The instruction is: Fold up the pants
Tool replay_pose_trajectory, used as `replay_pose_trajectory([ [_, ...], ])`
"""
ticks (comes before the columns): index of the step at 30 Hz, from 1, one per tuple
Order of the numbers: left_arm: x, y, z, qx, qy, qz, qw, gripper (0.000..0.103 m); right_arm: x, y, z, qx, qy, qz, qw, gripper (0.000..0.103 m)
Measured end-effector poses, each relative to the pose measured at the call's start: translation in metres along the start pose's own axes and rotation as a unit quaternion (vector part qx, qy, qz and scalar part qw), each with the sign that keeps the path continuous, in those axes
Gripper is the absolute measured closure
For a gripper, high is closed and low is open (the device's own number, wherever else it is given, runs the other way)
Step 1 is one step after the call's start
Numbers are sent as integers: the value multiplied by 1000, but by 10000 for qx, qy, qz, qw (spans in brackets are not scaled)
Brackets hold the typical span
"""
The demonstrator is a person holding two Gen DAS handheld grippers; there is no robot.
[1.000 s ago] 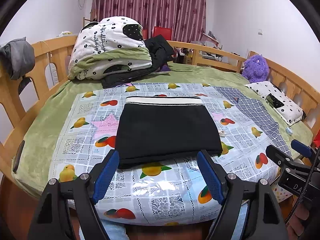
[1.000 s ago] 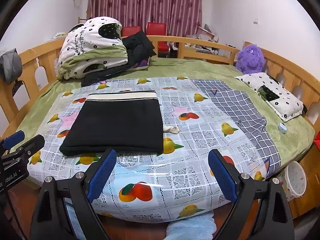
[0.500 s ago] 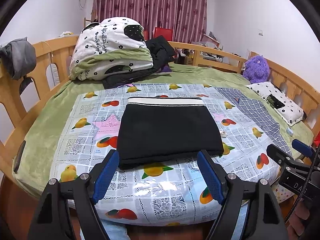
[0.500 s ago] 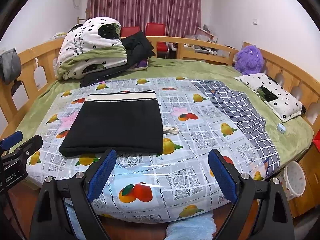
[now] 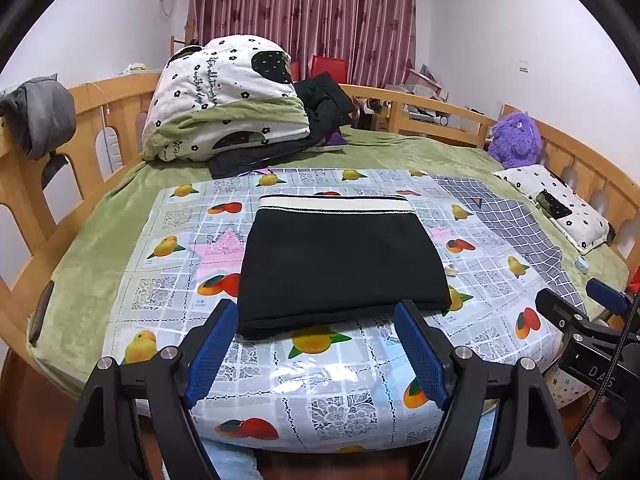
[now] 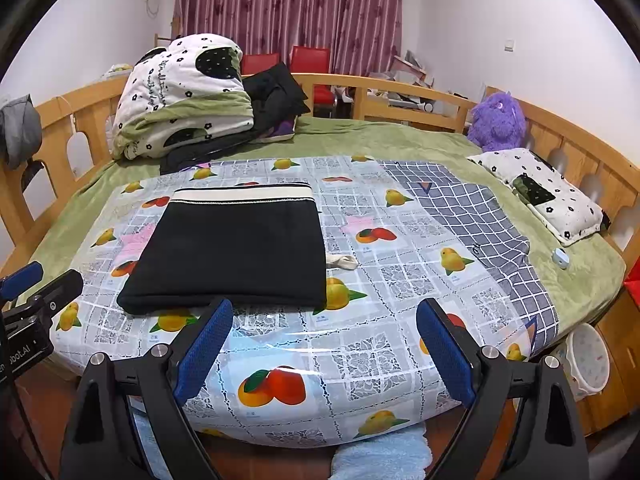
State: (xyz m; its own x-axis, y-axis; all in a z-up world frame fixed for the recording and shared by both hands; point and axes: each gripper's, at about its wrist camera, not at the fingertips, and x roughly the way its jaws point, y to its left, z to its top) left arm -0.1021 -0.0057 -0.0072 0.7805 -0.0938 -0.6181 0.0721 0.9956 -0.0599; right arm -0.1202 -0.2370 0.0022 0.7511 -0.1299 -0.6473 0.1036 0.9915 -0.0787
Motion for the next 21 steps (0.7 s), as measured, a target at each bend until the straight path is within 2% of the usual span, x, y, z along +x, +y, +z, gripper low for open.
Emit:
replay_pose_trajectory([
  [21, 0, 3, -2, -82, -38, 46, 9999, 24, -2, 12, 2, 29, -28, -46, 10000, 11],
])
